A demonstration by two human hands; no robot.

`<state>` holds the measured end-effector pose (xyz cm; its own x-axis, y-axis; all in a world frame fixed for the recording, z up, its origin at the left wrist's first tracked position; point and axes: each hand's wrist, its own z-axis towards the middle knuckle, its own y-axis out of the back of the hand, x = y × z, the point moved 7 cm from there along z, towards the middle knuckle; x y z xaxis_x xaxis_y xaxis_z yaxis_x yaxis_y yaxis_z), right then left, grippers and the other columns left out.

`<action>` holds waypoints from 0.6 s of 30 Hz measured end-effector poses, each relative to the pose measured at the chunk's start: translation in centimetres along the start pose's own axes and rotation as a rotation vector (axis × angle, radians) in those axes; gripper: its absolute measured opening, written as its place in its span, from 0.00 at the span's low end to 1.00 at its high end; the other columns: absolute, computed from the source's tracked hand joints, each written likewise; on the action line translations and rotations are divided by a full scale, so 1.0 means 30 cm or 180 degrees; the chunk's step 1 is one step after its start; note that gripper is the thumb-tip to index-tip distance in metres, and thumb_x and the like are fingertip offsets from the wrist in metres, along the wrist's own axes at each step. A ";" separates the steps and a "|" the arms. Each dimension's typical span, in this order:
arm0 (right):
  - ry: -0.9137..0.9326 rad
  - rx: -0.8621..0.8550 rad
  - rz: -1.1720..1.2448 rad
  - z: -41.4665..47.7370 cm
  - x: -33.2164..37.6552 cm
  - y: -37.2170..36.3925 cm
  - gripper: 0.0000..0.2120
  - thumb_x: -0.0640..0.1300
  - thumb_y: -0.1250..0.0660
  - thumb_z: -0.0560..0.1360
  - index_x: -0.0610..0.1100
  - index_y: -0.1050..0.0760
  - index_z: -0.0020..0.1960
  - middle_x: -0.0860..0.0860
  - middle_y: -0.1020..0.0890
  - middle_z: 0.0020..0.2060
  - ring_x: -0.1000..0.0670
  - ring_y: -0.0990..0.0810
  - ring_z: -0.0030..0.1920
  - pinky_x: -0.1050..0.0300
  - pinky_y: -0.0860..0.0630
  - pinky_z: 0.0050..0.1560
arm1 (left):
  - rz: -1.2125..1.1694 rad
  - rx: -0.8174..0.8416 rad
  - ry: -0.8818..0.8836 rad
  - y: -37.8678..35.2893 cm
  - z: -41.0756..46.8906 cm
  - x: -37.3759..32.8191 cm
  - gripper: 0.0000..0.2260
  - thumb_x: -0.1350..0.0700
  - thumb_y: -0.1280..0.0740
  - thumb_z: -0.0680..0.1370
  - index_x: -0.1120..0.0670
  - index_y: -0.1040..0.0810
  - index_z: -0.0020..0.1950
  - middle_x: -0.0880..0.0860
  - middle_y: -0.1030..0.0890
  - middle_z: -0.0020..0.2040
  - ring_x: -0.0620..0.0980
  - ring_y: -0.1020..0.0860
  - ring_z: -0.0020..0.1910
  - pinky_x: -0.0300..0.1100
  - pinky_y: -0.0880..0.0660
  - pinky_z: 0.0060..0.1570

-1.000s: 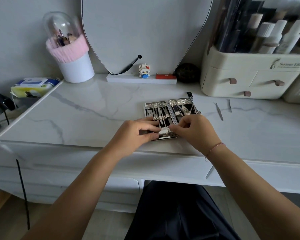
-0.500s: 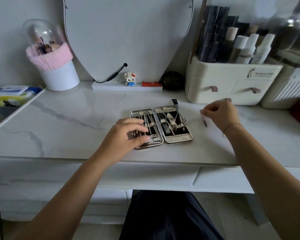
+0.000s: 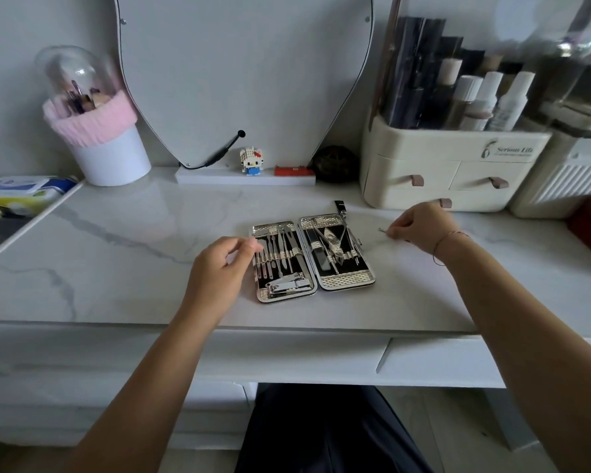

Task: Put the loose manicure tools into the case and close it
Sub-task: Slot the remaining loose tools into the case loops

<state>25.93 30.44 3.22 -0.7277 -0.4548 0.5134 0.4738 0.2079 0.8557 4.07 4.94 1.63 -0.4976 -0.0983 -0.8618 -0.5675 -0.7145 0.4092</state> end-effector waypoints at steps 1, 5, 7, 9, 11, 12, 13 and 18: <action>0.0040 0.0117 -0.0115 0.001 0.008 -0.001 0.03 0.42 0.29 0.71 0.44 0.19 0.38 0.52 0.25 0.27 0.52 0.29 0.31 0.61 0.35 0.30 | -0.0002 -0.0011 0.0010 0.001 -0.001 0.000 0.09 0.52 0.37 0.79 0.51 0.17 0.46 0.41 0.17 0.46 0.30 0.23 0.48 0.21 0.34 0.45; 0.0113 0.0433 -0.0594 0.006 0.024 -0.020 0.11 0.41 0.34 0.73 0.45 0.24 0.31 0.46 0.25 0.31 0.46 0.29 0.35 0.60 0.36 0.31 | 0.0045 0.0006 0.0005 -0.002 -0.002 0.000 0.09 0.51 0.37 0.79 0.49 0.17 0.46 0.41 0.17 0.47 0.34 0.23 0.50 0.25 0.31 0.47; 0.0133 0.0468 -0.0778 0.007 0.025 -0.029 0.12 0.41 0.35 0.73 0.42 0.24 0.31 0.43 0.23 0.34 0.44 0.28 0.37 0.57 0.35 0.32 | 0.0040 -0.0004 0.0021 -0.001 -0.001 0.001 0.09 0.51 0.37 0.79 0.49 0.17 0.46 0.41 0.17 0.47 0.34 0.23 0.51 0.29 0.31 0.48; 0.0121 0.0431 -0.0824 0.012 0.023 -0.036 0.10 0.41 0.36 0.73 0.36 0.22 0.37 0.40 0.21 0.38 0.42 0.26 0.40 0.56 0.33 0.36 | 0.0024 -0.0005 0.0021 -0.001 -0.002 0.001 0.09 0.51 0.37 0.79 0.49 0.17 0.46 0.41 0.17 0.47 0.36 0.22 0.51 0.31 0.30 0.48; 0.0095 0.0361 -0.0893 0.010 0.024 -0.040 0.10 0.41 0.38 0.73 0.35 0.23 0.40 0.40 0.21 0.38 0.40 0.25 0.41 0.56 0.33 0.38 | 0.0008 0.0003 0.0021 -0.001 -0.004 0.005 0.09 0.51 0.37 0.79 0.48 0.18 0.45 0.41 0.17 0.47 0.37 0.22 0.51 0.33 0.29 0.49; 0.0085 0.0322 -0.0946 0.007 0.026 -0.041 0.10 0.40 0.39 0.74 0.36 0.24 0.38 0.41 0.23 0.36 0.41 0.27 0.40 0.56 0.34 0.37 | 0.0014 0.0006 0.0025 -0.002 -0.004 0.007 0.09 0.51 0.37 0.79 0.47 0.18 0.45 0.41 0.17 0.47 0.38 0.22 0.51 0.34 0.29 0.49; 0.0071 0.0279 -0.1006 0.002 0.029 -0.043 0.10 0.39 0.40 0.74 0.39 0.28 0.34 0.43 0.26 0.34 0.41 0.29 0.39 0.56 0.36 0.35 | 0.0029 0.0011 0.0026 -0.002 -0.003 0.007 0.09 0.51 0.37 0.79 0.47 0.18 0.45 0.42 0.17 0.47 0.38 0.22 0.51 0.34 0.29 0.49; 0.0089 0.0085 -0.1030 -0.013 0.027 -0.049 0.14 0.37 0.42 0.73 0.42 0.38 0.29 0.46 0.34 0.29 0.43 0.34 0.37 0.57 0.43 0.28 | 0.0001 0.0069 0.0101 -0.002 0.004 -0.002 0.09 0.53 0.37 0.79 0.46 0.19 0.43 0.40 0.18 0.46 0.29 0.24 0.46 0.22 0.33 0.44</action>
<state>24.83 29.44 2.36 -0.8244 -0.5245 0.2128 0.2067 0.0710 0.9758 4.07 5.08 1.69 -0.4771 -0.1207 -0.8705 -0.5816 -0.6992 0.4157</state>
